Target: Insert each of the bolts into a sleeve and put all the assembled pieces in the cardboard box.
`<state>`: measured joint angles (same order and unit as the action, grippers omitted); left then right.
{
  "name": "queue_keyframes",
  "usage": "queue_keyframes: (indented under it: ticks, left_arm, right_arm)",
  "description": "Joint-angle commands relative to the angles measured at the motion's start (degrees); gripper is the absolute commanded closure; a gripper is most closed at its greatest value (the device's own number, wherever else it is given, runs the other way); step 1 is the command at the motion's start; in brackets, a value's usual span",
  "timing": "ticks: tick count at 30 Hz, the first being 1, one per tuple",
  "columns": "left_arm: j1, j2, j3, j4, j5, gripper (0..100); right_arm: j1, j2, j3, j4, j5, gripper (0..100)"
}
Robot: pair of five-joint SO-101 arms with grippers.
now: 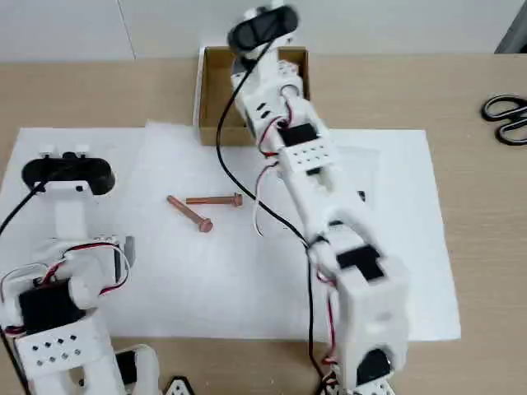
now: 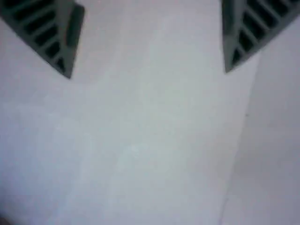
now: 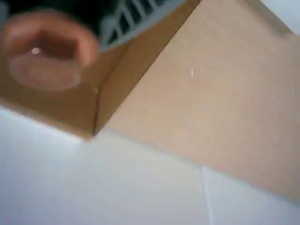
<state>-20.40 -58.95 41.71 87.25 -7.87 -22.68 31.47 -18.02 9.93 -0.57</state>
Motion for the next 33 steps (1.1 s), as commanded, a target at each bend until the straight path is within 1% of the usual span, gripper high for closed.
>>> queue_keyframes:
  ticks: [1,5,10,13,16,18,23,25,33]
  left_arm:
    - [-0.26,-0.26,-2.59,0.18,-0.26,80]
    - [-0.26,-0.26,-2.59,0.09,-0.26,80]
    - [-0.26,-0.26,-2.42,-0.09,-0.26,80]
    - [-0.26,-0.26,-2.42,-0.09,-0.26,80]
    - [-0.26,-0.26,-2.42,-0.18,-0.26,80]
    - [-0.26,-0.26,-2.42,-0.18,-0.26,80]
    - [-0.26,-0.26,-2.42,-0.18,-0.26,80]
    - [-0.26,-0.26,-2.42,-0.18,-0.26,80]
    - [-0.09,-0.26,-2.42,-0.18,-0.18,80]
  right_arm:
    - [-0.31,9.80,-15.74,-1.45,0.62,99.5]
    - [-0.31,19.56,-25.76,-1.27,0.62,99.4]
    - [-0.31,25.19,-31.38,-1.19,0.70,98.9]
    - [-0.31,25.63,-31.56,-0.75,0.88,91.6]
    - [-0.48,25.54,-32.18,4.18,0.88,82.0]
    - [-0.66,25.63,-33.41,5.76,0.97,77.8]
    - [-0.40,25.45,-37.36,7.34,1.05,76.8]
    - [0.31,24.40,-42.11,13.05,1.05,76.8]
    - [4.53,14.73,-67.43,43.91,0.97,76.8]
